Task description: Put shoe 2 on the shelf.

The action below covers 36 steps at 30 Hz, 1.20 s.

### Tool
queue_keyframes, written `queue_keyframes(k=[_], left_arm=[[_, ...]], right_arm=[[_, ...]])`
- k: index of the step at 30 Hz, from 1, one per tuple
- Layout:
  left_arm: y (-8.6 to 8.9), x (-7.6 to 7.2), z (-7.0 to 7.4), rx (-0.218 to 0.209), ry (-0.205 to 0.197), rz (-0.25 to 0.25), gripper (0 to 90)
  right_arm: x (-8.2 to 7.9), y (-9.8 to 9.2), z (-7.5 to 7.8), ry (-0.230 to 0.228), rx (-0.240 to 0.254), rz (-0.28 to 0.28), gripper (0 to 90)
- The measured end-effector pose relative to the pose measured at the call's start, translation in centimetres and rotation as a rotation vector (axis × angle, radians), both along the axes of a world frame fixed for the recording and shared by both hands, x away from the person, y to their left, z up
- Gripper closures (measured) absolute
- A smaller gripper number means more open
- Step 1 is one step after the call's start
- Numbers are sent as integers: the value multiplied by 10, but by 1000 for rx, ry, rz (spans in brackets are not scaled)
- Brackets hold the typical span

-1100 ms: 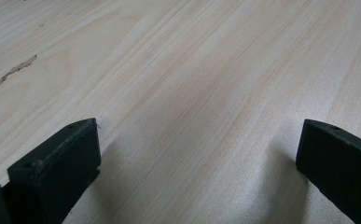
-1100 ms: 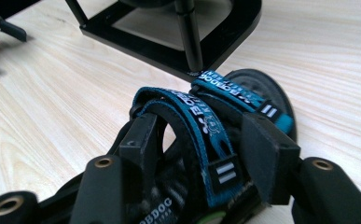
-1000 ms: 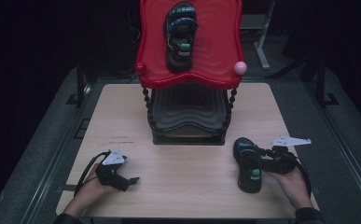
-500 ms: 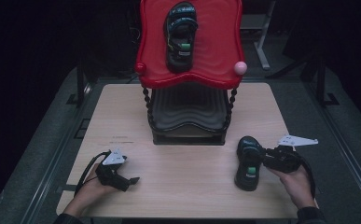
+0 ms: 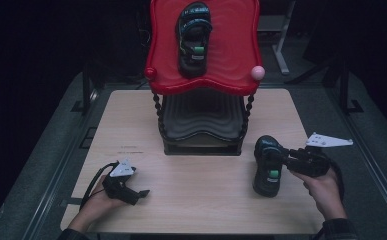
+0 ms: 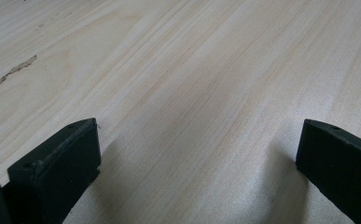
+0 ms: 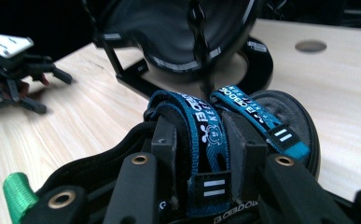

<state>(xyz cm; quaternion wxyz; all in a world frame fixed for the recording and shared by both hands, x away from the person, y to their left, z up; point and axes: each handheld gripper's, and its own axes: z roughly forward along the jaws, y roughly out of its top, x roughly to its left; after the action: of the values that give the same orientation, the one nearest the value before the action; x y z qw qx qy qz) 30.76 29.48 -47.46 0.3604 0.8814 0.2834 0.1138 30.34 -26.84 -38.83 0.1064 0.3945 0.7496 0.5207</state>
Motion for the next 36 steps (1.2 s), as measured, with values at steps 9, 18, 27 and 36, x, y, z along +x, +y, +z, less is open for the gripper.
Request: queue_keyframes(k=[9, 18, 27, 36], left_arm=[[0, 0, 0, 0, 1, 0, 0], [0, 0, 0, -2, 0, 2, 0], [0, 0, 0, 1, 1, 0, 0], [0, 0, 0, 4, 1, -3, 0]], right_arm=[[7, 1, 38, -65, 19, 7, 670], [15, 1, 79, -124, 27, 1, 670], [21, -2, 123, -193, 36, 2, 671], [26, -4, 166, -251, 42, 4, 672]])
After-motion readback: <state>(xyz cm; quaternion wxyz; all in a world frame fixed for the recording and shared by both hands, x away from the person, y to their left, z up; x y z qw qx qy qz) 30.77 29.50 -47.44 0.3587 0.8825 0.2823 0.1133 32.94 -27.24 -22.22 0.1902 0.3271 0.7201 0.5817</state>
